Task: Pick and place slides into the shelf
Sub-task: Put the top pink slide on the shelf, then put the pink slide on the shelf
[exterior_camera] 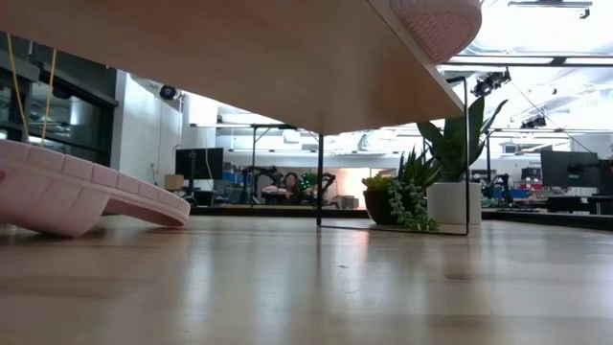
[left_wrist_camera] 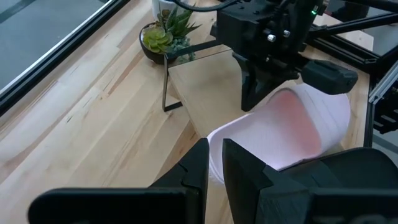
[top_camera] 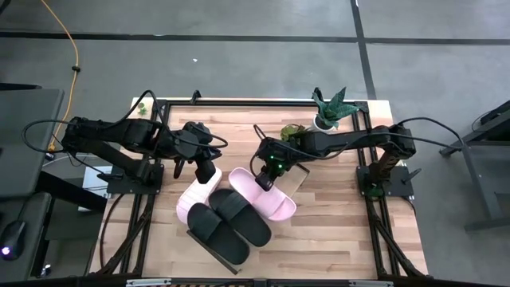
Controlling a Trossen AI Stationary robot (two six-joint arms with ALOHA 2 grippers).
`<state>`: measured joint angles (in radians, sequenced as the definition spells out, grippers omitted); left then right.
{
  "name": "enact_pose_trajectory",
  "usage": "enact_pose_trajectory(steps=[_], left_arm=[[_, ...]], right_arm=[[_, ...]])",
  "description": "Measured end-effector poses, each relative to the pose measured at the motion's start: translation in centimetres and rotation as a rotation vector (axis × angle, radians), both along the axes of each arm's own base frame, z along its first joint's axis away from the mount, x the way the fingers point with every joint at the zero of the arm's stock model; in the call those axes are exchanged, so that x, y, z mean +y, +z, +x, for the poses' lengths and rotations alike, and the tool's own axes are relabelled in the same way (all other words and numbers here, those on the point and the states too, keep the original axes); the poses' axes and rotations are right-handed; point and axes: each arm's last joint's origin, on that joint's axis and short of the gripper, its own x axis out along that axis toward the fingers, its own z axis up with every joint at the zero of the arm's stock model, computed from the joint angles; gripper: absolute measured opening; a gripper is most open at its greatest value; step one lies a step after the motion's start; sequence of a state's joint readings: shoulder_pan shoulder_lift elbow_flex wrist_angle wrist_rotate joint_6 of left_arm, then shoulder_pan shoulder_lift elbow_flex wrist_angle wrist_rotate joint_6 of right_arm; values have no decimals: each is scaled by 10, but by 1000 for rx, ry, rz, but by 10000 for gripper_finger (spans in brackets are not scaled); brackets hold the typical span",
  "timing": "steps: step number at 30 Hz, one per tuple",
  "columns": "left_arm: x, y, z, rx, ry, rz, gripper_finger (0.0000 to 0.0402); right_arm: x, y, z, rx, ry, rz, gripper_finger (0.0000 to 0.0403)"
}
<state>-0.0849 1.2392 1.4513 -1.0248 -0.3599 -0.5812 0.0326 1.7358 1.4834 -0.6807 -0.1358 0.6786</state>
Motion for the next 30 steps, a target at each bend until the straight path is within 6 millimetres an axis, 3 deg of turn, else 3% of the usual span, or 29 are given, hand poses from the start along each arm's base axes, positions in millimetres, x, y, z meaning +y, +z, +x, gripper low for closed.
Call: enact_pose_trajectory(steps=[9,16,25,30], left_arm=[[0,0,0,5,0,0,37],[1,-9,-13,147,37,-6,37],[15,-12,-43,304,153,-82,37],[25,-7,-61,299,175,-147,48]], right_arm=[[-2,0,0,2,-47,-35,0],[-2,3,-2,-2,-44,-46,0],[-4,35,-25,-78,-41,-86,0],[-6,56,-41,-134,-71,-115,11]])
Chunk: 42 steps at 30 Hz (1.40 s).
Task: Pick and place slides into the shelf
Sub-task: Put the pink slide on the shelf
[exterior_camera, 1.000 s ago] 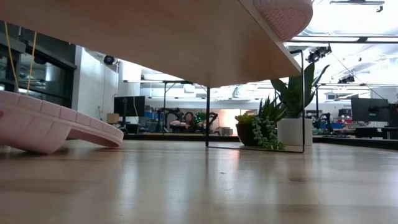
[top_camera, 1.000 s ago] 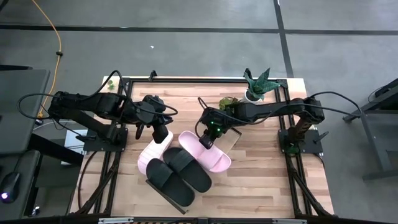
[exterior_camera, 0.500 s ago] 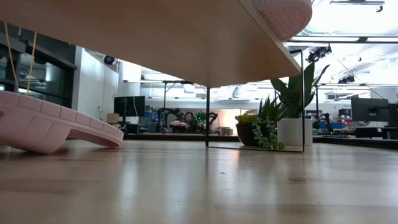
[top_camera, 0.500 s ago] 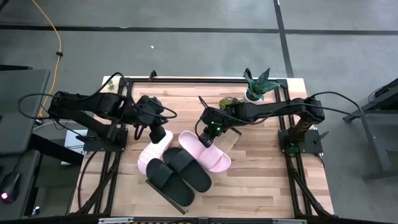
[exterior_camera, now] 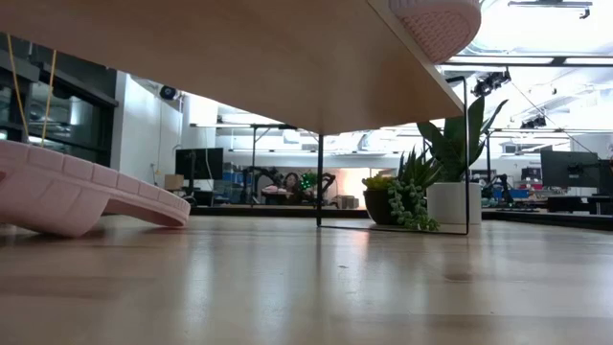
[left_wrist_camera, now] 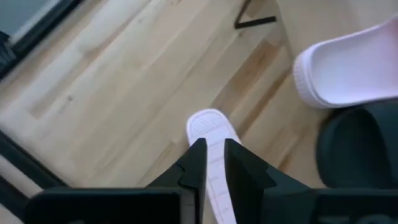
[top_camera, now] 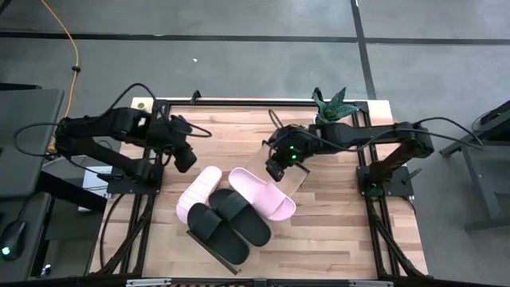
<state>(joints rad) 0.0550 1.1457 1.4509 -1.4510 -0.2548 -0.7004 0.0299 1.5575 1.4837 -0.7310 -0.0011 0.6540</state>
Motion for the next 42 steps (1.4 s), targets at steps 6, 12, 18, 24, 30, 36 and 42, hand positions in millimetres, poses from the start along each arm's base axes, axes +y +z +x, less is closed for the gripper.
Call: enact_pose_trajectory(steps=[6,12,18,24,30,36,42], left_arm=[[5,2,-25,22,35,-54,102],[-3,-17,-47,-99,138,-168,135],[-21,-53,-56,-218,220,-352,138],[-40,-80,-57,-242,307,-418,138],[-61,-85,-59,-270,376,-449,138],[-81,-91,-61,-317,468,-425,138],[-102,-100,-61,-321,534,-405,138]], right_arm=[[-1,12,-16,-7,-92,-42,68],[4,12,-22,35,-114,-88,112],[4,12,-22,37,-97,-112,119],[4,12,-22,39,-68,-139,119],[5,11,-22,41,-29,-149,119],[5,11,-22,43,7,-179,119],[5,11,-22,46,53,-197,119]])
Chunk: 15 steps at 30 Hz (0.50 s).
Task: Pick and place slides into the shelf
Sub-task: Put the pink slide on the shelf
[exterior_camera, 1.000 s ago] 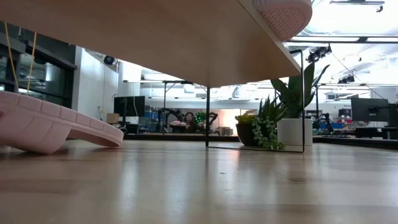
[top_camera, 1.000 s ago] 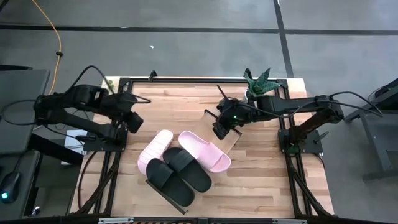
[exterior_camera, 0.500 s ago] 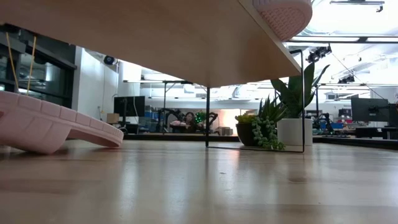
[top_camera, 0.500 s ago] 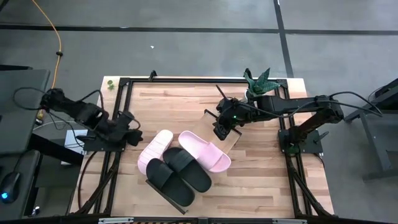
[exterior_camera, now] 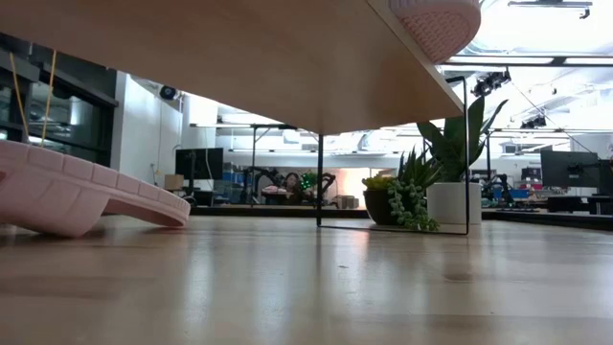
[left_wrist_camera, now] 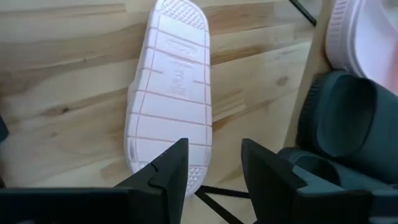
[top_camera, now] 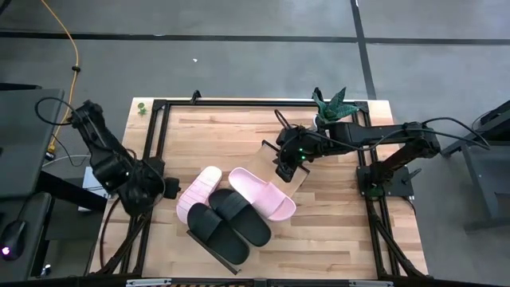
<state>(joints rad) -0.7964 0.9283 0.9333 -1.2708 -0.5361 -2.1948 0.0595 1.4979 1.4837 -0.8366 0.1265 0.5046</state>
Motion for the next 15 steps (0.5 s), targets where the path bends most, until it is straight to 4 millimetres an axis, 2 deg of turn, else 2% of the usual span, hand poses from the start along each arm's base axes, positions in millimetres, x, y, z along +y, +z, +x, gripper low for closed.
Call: enact_pose_trajectory(steps=[9,15], left_arm=[[-30,-17,-4,66,62,18,138],[-33,-21,-2,92,59,35,138]], right_arm=[[-6,-2,-1,27,58,31,119],[-9,-2,-1,27,80,43,119]])
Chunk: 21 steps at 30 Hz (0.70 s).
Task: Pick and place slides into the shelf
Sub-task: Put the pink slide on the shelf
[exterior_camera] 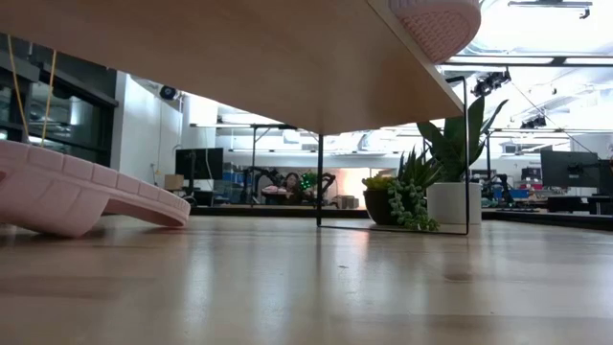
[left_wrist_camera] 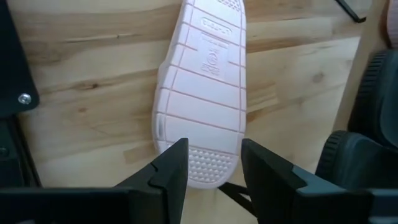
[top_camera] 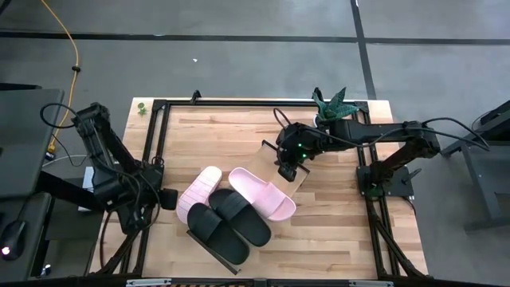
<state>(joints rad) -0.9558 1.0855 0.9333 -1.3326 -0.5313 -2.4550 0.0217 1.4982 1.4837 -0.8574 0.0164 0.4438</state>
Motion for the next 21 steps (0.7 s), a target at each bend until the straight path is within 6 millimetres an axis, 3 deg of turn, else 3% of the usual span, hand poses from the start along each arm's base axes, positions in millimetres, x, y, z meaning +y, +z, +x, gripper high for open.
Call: enact_pose_trajectory(steps=[7,16,21], left_arm=[[7,3,-5,14,-19,20,138],[40,24,-28,-57,-84,-58,138],[52,25,-36,-77,-102,-60,138]], right_arm=[[0,0,0,0,12,22,119],[0,0,0,-6,1,27,119],[-1,0,1,-9,-42,32,119]])
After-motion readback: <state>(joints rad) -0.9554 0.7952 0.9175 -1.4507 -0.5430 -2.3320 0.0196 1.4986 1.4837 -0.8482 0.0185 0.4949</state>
